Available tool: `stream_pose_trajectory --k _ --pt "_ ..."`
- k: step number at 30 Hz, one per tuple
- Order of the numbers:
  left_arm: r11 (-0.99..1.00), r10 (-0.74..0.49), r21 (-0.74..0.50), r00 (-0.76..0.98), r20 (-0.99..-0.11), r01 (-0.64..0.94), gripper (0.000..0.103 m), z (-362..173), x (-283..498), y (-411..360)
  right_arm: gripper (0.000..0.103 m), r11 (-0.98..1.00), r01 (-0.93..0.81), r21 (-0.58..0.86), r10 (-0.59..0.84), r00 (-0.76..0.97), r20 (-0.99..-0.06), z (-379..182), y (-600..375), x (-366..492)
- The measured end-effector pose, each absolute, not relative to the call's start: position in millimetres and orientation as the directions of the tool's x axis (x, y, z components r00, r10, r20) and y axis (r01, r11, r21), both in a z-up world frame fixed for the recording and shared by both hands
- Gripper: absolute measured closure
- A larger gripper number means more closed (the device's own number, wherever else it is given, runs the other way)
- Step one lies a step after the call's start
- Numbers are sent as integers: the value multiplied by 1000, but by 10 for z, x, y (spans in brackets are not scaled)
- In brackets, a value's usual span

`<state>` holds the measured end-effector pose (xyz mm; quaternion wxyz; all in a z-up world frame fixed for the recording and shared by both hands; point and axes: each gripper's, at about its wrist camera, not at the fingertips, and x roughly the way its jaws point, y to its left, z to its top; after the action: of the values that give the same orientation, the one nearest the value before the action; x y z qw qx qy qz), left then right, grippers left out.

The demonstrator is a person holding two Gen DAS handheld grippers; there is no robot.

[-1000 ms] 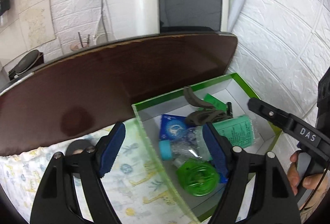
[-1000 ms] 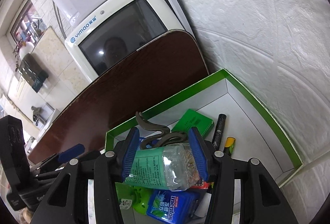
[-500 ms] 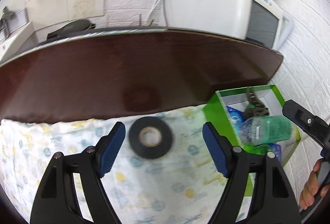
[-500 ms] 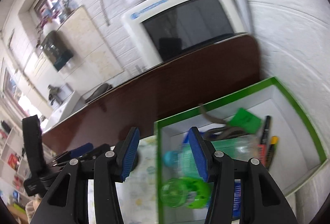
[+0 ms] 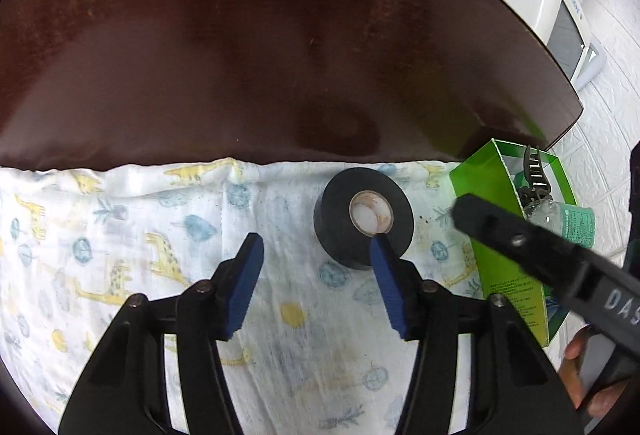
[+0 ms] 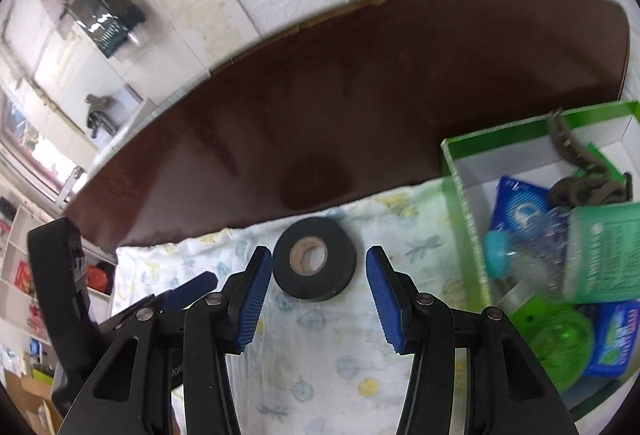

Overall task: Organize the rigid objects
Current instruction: 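Move both tools to the black tape roll and grasp it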

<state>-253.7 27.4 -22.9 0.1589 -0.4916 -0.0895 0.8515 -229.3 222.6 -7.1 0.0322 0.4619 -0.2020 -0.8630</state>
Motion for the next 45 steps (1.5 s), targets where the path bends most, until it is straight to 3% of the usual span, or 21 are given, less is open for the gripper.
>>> stream_pose_trajectory --k 7,9,17,20,21,22,25,45 --pt "-911 413 -368 -434 -801 -187 57 -393 -2704 283 51 -907 -225 356 -190 -535 -823 -336 2211 -2405" --pt "-909 417 -373 -428 -802 -187 57 -424 -2748 299 59 -897 -246 368 -197 -523 -829 -394 2235 -2439" --pt "-907 420 -366 -415 -807 -206 56 -521 -2857 386 62 -863 -290 414 -234 -497 -835 -596 2316 -2507" --pt "-906 422 -354 -413 -807 -234 64 -520 -2871 448 63 -844 -302 443 -262 -489 -832 -644 2360 -2508" --pt "-898 437 -358 -408 -802 -257 73 -516 -2871 486 67 -840 -306 449 -270 -481 -834 -661 2370 -2507" --pt "-899 432 -347 -409 -803 -268 73 -510 -2865 516 68 -845 -305 440 -264 -478 -838 -661 2369 -2500" --pt "-909 406 -309 -424 -810 -280 73 -486 -2834 578 73 -854 -301 424 -253 -472 -845 -645 2374 -2459" --pt "-915 385 -234 -533 -754 -329 74 276 -2395 698 73 -865 -203 459 -255 -611 -750 107 2455 -1905"
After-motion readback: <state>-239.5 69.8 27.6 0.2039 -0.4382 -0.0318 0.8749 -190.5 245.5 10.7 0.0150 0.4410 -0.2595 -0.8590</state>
